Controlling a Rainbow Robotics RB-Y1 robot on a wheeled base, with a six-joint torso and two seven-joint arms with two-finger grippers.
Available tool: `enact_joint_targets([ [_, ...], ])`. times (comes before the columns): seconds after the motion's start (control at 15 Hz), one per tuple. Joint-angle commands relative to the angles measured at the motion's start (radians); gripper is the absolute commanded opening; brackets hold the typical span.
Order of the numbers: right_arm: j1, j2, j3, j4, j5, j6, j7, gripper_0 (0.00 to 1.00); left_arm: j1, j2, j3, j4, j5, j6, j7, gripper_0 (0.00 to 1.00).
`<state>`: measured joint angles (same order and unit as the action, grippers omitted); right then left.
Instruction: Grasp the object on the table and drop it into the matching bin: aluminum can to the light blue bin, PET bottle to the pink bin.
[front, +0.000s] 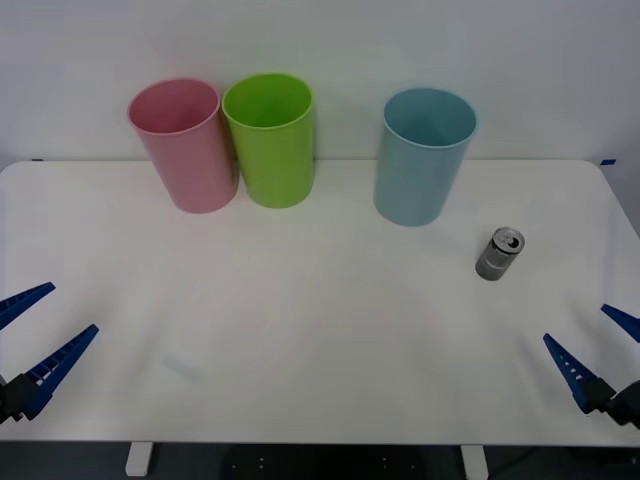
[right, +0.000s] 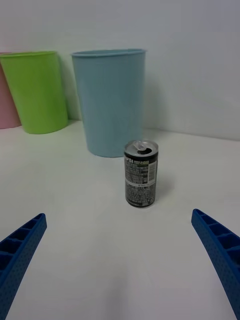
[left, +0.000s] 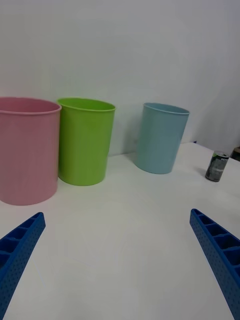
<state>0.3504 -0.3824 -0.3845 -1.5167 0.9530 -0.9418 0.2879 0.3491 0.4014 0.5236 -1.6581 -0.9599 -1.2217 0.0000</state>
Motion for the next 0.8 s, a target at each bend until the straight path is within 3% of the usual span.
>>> enact_joint_targets([
  [0.07,-0.054,0.0,0.024,0.075,0.0,0.008,0.013,1.0,0.0,0.0,0.0,0.0,0.0,0.0,0.0,1.0],
  [0.47,-0.136,0.005,0.107,0.133,-0.019,0.155,0.047,1.0,0.0,0.0,0.0,0.0,0.0,0.0,0.0,1.0],
  [0.8,-0.235,0.033,0.108,0.24,-0.011,0.173,0.074,1.0,0.0,0.0,0.0,0.0,0.0,0.0,0.0,1.0],
])
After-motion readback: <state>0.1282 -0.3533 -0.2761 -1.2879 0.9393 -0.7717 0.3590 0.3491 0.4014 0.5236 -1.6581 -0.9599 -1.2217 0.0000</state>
